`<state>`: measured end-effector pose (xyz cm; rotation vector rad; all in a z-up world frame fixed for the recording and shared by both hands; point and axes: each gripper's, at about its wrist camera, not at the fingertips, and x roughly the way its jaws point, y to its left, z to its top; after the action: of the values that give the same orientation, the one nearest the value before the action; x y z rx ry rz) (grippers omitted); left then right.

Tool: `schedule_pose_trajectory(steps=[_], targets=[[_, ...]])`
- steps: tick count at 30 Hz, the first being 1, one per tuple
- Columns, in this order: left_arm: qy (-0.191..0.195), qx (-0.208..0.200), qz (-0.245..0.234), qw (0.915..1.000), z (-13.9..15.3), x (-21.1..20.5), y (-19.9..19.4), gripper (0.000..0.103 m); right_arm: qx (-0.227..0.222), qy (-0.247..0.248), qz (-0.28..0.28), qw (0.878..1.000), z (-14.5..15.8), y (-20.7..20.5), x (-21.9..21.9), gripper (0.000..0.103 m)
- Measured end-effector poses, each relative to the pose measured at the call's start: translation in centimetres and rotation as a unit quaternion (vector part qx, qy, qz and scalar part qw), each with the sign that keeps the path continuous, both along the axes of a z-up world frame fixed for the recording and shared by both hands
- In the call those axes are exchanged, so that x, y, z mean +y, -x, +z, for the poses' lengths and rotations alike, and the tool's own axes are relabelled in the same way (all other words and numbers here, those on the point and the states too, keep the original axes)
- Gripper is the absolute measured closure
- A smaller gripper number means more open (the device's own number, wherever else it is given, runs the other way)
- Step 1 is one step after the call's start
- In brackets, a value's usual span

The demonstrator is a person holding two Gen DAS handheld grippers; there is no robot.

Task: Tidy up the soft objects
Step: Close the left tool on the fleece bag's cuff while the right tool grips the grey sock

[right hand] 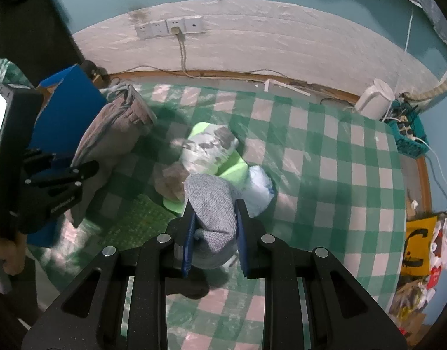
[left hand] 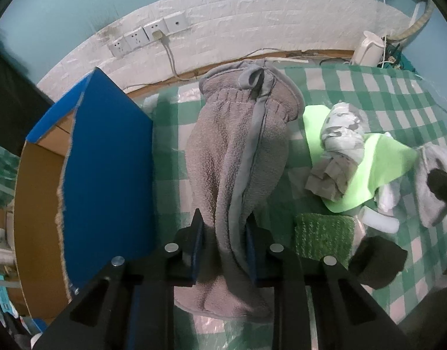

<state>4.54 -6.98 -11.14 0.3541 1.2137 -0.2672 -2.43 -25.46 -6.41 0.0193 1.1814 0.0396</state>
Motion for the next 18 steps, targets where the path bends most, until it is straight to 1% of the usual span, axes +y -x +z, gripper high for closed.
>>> schedule_pose_trajectory(steps=[6, 11, 18], targets=[[0.006, -0.032, -0.007, 0.9994, 2.5, 0.6, 0.5, 0.078, -0.010, -0.007, 0.014, 1.000, 1.2, -0.2, 1.3, 0.080], [0.014, -0.056, -0.005, 0.9983, 5.1, 1.5, 1.3, 0.078, -0.018, -0.010, 0.024, 1.000, 2.3, -0.4, 2.6, 0.080], [0.022, -0.084, 0.003, 0.9962, 7.7, 3.2, 1.9, 0.078, -0.033, -0.017, 0.041, 0.998, 4.0, -1.0, 4.6, 0.080]])
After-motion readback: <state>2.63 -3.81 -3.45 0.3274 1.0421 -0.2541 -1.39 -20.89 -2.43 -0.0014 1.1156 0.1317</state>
